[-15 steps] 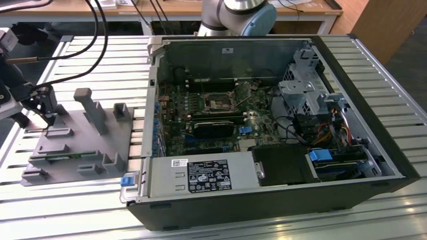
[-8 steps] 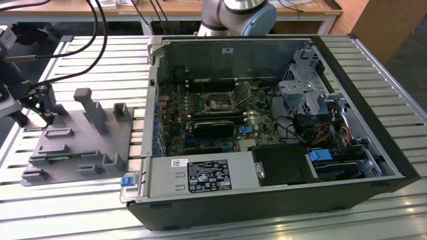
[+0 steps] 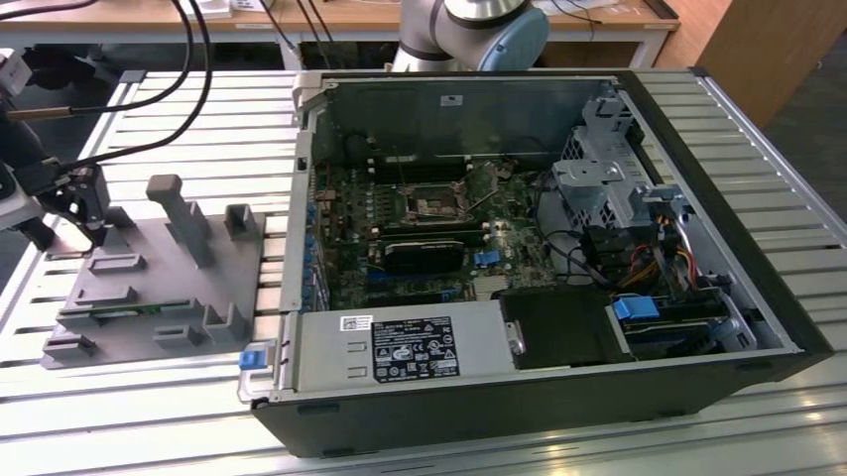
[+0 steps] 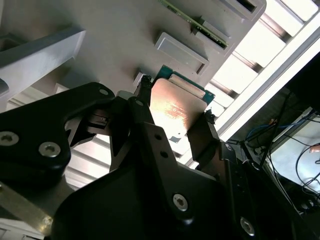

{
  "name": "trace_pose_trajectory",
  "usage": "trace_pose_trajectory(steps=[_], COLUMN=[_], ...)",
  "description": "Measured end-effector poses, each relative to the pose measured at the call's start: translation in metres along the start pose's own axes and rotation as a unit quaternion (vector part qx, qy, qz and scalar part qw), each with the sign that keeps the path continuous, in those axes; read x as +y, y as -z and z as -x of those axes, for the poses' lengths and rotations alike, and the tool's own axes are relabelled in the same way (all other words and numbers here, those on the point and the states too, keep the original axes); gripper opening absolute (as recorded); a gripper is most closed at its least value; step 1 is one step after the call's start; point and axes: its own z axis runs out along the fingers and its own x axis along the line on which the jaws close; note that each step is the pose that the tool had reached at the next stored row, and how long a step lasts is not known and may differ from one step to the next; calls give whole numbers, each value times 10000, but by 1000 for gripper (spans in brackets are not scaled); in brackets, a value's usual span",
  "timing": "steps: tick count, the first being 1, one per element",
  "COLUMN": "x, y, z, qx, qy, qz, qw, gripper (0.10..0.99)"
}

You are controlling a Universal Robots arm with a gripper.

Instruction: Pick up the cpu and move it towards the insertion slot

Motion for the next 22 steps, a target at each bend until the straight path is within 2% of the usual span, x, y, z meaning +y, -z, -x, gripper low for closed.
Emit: trace_pose_trajectory(steps=[22], x=[8], y=[91], z=[0], qx=[-1], qy=[0], qz=[0], qw=[10000], gripper=[541])
